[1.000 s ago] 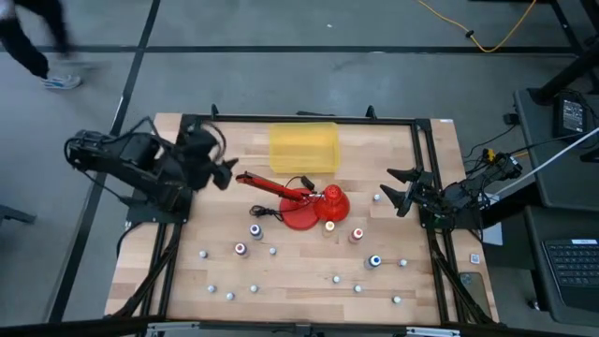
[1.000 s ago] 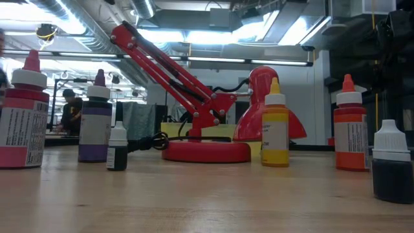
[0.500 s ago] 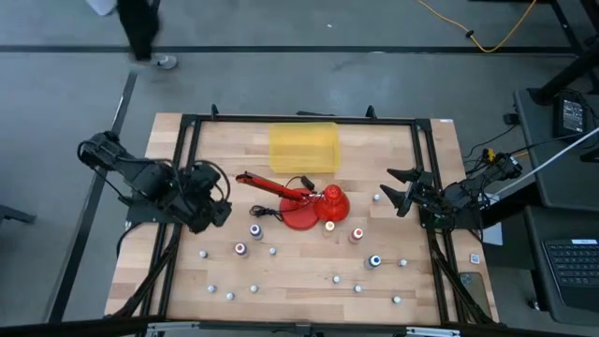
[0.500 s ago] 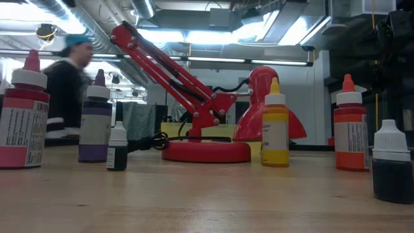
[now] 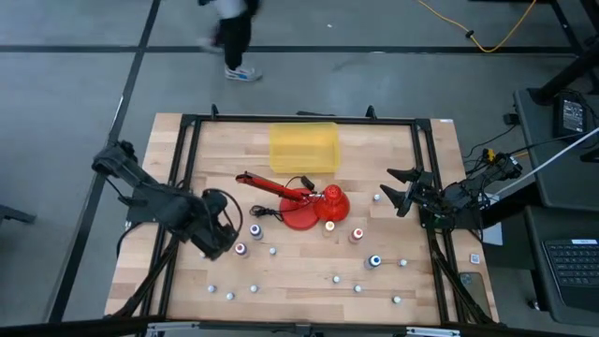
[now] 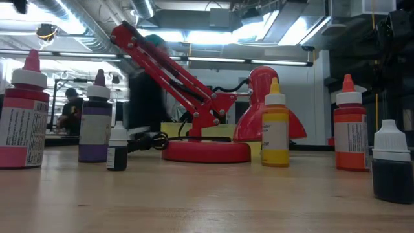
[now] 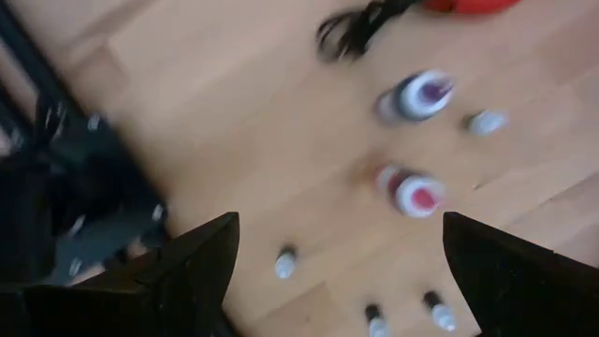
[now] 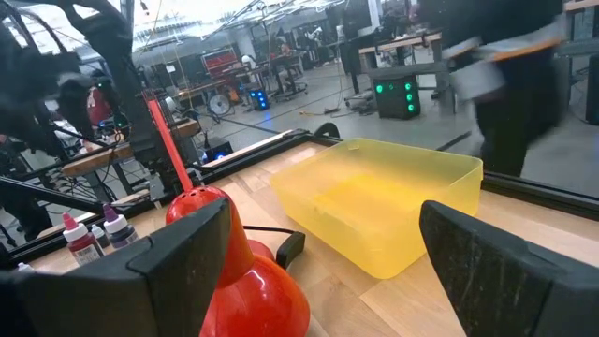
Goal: Pick & Place food coloring
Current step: Put the black food coloring bottle into the yellow bin
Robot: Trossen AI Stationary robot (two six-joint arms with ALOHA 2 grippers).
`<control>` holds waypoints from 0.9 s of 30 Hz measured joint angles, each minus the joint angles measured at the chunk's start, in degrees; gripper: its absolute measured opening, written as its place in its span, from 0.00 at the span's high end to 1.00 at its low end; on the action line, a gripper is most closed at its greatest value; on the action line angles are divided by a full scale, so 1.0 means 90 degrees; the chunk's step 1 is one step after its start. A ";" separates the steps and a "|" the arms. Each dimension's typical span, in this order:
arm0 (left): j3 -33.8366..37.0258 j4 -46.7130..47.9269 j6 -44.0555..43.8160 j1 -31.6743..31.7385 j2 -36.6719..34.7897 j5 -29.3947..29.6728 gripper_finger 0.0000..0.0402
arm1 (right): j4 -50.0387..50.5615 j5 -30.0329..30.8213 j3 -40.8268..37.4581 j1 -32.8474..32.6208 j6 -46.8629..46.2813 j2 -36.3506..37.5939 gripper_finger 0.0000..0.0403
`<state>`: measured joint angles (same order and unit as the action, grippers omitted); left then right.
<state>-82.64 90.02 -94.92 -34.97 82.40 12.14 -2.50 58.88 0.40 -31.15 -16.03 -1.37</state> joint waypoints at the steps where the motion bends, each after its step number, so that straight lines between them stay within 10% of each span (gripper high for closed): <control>1: 0.0098 -0.0001 -0.0070 -0.0012 0.0053 -0.0167 0.11 | -0.0001 0.0000 -0.0001 0.0000 0.0000 0.0000 0.14; 27: 0.3190 -0.2214 -0.0990 -0.1206 0.0105 -0.1896 0.11 | 0.0000 -0.0001 -0.0002 -0.0001 0.0000 0.0000 0.14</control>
<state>-53.93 70.10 -103.83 -45.82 83.35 -4.93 -2.50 58.87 0.38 -31.16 -16.03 -1.37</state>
